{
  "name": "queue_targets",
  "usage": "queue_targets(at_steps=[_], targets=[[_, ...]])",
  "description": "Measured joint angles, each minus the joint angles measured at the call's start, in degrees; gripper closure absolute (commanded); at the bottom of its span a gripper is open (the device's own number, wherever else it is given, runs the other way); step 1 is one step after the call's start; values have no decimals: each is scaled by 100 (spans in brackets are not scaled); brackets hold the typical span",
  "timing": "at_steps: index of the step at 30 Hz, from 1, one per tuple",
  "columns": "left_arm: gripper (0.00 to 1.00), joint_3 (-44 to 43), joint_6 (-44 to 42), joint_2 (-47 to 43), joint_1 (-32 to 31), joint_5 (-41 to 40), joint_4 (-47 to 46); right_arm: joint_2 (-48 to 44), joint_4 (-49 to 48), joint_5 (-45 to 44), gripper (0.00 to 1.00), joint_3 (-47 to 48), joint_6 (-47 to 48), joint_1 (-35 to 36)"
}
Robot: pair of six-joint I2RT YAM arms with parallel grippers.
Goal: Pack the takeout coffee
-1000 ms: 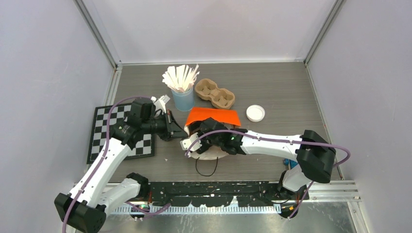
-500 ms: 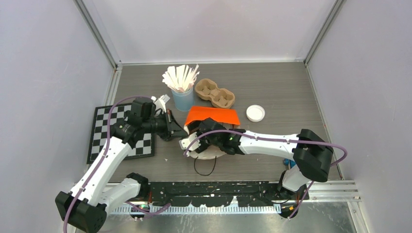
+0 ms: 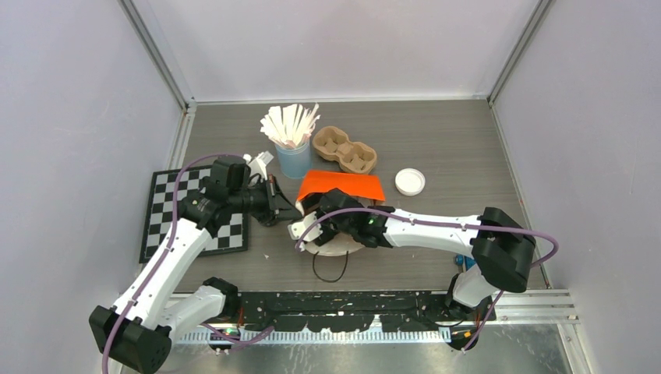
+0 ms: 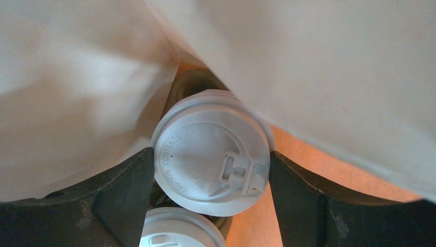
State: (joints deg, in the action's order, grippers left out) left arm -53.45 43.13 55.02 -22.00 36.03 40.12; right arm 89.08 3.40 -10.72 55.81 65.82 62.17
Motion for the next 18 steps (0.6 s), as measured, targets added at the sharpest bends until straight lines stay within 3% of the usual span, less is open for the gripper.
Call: queue_targets(at_steps=[13, 18], targets=[[100, -68, 31, 74, -11, 173, -13, -199, 352, 173, 20, 24, -155, -42], [100, -68, 44, 74, -11, 214, -39, -245, 426, 243, 9, 24, -219, -59]])
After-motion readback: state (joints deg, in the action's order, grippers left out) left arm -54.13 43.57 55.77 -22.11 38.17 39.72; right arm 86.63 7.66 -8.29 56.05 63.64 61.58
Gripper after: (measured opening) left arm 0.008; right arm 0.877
